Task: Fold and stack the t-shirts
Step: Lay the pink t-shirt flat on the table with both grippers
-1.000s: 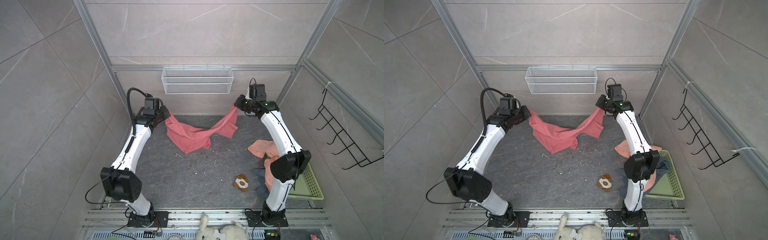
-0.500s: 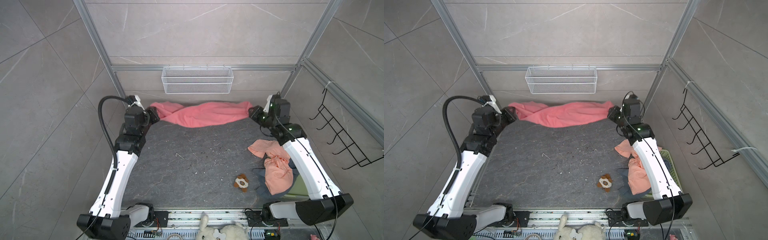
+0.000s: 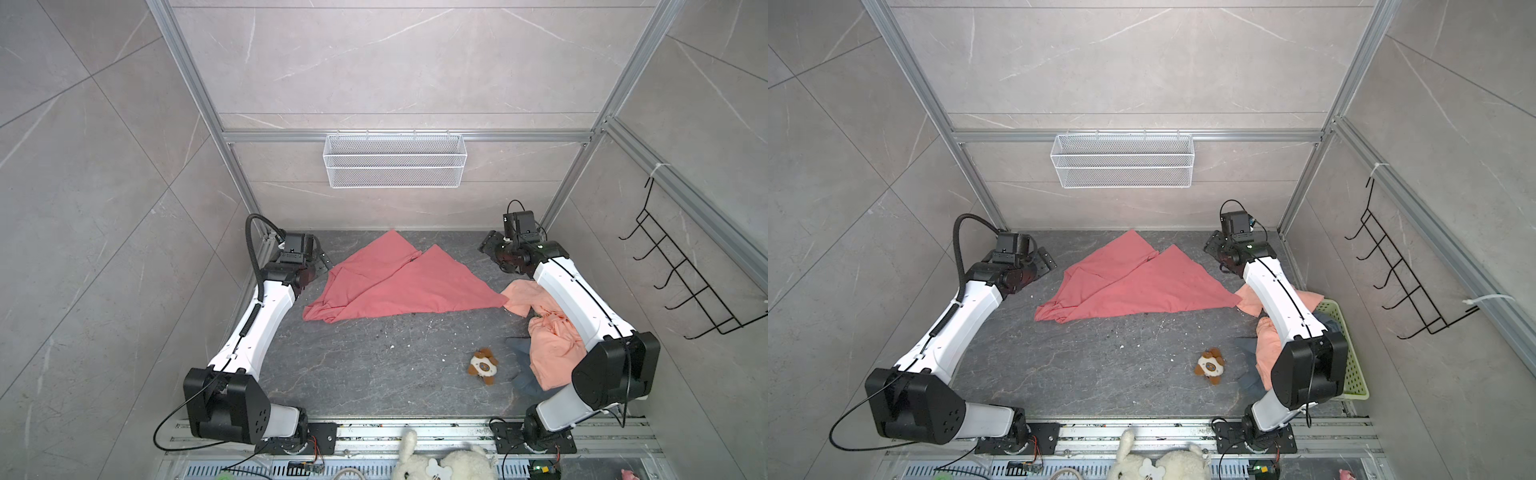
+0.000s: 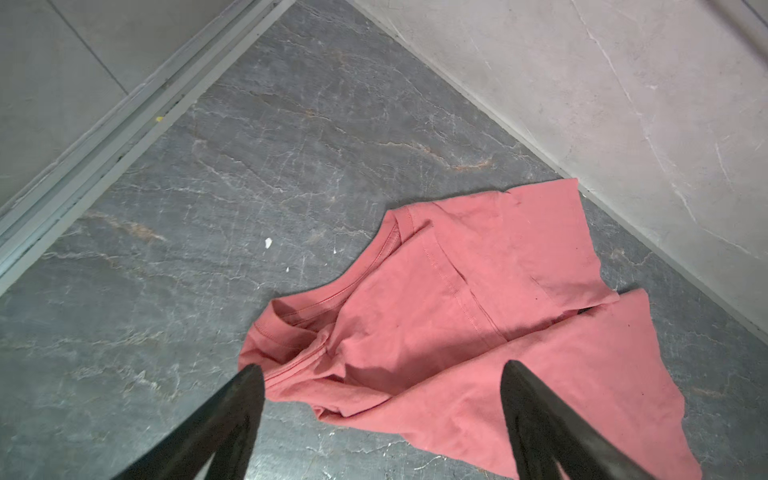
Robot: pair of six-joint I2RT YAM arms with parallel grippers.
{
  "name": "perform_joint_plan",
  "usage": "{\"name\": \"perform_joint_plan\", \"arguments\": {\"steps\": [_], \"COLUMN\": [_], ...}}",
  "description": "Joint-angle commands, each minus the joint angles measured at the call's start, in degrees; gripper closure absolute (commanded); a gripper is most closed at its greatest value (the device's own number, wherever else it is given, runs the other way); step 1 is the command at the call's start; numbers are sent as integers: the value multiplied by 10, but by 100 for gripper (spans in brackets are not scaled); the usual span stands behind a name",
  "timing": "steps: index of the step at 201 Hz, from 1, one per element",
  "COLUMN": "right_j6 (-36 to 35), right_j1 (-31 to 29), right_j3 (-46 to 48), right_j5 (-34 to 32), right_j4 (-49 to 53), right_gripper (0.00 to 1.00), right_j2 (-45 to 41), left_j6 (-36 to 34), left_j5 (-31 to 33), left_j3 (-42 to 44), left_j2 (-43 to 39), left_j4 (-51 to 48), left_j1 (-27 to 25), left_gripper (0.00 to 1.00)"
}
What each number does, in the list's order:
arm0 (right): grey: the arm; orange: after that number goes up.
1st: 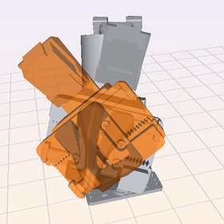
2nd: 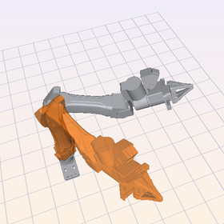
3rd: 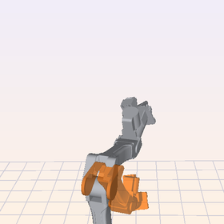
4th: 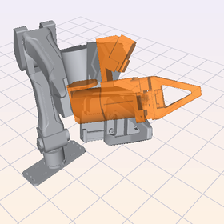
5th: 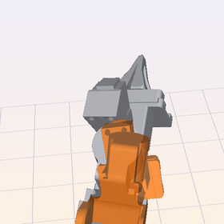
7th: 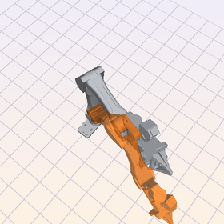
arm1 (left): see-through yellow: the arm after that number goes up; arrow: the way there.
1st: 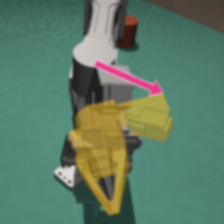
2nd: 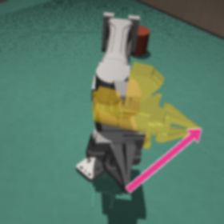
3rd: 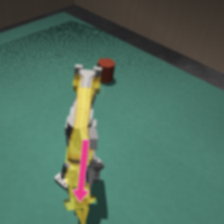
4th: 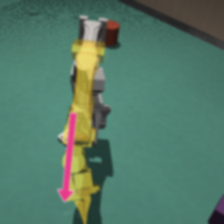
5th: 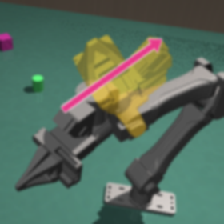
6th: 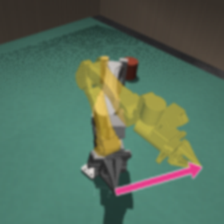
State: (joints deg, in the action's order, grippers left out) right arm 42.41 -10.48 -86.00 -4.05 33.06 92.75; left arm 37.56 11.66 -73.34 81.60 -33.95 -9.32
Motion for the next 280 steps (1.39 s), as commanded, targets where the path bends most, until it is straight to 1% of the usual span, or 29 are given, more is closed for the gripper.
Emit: {"name": "perform_joint_plan", "arguments": {"steps": [1,22,38,52,72,97,109,135,150,176,195,216,237,280], "right_j6": [27,20,8,13,30,36,33,26,27,31,34,36,37,37], "right_j1": [-5,-19,-33,-44,-55,-63,-63,-63,-63,-63,-61,-62,-61,-56], "right_j3": [7,-34,-93,-147,-182,-177,-163,-131,-113,-93,-94,-98,-101,-102], "right_j5": [63,76,88,98,111,117,116,103,93,79,72,67,62,55], "right_j4": [-63,-82,-83,-70,-68,-59,-50,-31,-23,-18,-10,-4,1,8], "right_gripper": [29,29,29,30,30,30,30,30,30,30,30,30,30,30], "right_j2": [57,118,174,217,252,259,253,227,211,193,192,193,193,191], "left_j6": [3,8,2,-12,-43,-80,-105,-140,-147,-140,-125,-110,-104,-102], "left_j5": [-53,-82,-103,-127,-157,-148,-142,-130,-119,-105,-92,-88,-79,-44], "left_j3": [11,5,-3,-11,-68,-145,-184,-287,-329,-333,-330,-336,-347,-351], "left_j2": [47,87,115,144,210,289,327,413,447,459,466,479,491,504], "left_j4": [11,25,38,75,80,77,75,30,1,-4,-5,-4,-8,-29], "left_j1": [3,3,3,3,0,-4,-4,-4,-4,-4,-5,-6,-9,-23], "left_gripper": [13,18,20,23,31,36,41,56,61,63,64,67,70,72]}}
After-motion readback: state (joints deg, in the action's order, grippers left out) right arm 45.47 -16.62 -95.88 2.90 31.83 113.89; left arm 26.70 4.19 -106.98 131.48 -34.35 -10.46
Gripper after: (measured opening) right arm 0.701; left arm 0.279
